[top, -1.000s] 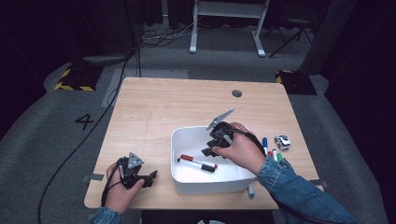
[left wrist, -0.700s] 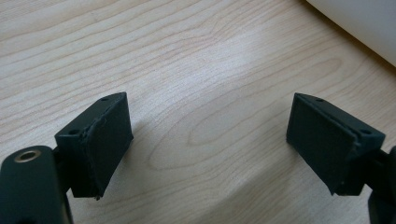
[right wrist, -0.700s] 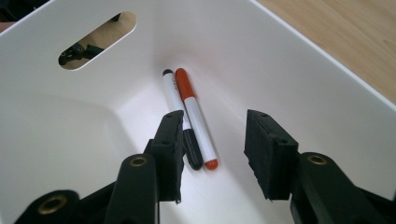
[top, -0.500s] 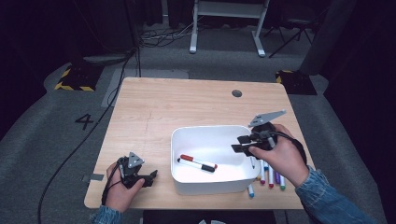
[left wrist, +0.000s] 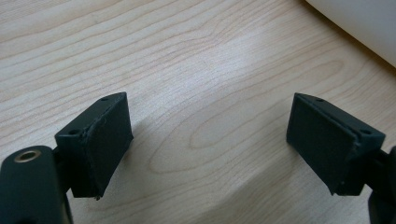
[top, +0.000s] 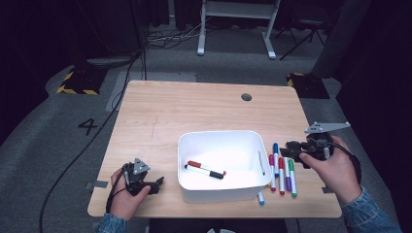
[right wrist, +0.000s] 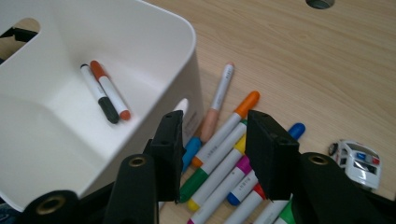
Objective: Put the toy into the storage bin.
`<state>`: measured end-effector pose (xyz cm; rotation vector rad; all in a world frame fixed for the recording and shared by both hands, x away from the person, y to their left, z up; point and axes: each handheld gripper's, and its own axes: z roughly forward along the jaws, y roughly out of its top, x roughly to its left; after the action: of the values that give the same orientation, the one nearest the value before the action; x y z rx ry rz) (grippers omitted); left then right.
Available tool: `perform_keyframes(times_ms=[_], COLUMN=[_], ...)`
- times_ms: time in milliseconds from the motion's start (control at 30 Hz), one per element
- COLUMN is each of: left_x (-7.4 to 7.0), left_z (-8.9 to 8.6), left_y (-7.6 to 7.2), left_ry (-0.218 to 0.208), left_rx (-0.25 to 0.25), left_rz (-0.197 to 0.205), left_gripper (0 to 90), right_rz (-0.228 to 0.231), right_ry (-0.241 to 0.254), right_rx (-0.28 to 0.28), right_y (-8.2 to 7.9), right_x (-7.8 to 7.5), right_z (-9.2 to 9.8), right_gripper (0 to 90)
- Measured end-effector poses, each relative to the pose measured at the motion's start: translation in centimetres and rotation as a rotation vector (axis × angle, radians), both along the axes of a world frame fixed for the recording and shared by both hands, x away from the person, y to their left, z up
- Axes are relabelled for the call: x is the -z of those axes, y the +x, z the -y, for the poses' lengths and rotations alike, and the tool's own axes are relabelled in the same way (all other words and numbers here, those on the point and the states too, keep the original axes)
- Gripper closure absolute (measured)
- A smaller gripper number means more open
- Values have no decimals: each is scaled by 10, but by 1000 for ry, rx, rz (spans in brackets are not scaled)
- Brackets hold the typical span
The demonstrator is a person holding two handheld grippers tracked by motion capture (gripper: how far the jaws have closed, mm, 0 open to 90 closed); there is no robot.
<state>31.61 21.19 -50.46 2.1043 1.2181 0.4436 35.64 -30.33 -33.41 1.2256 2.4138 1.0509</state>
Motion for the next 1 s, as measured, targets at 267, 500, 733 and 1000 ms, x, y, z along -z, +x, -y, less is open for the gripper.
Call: perform_keyframes(times_ms=[267,500,733,1000], left_x=[0,0,0,0], left_z=[0,0,0,0], left_y=[0,0,0,0], left_ry=[2,3,3,2], left_rx=[1,0,-1,-1], left_rz=[0,1,1,1], left_gripper=[144,144,144,145], right_rz=[-22,-96,-150,-202], right_ry=[-28,-64,-71,-85], right_rx=[81,122,141,161], right_y=[-11,-19,-25,-34], right_x=[23,67,98,125], right_z=[30,47,54,61], right_gripper=[531,536,536,541])
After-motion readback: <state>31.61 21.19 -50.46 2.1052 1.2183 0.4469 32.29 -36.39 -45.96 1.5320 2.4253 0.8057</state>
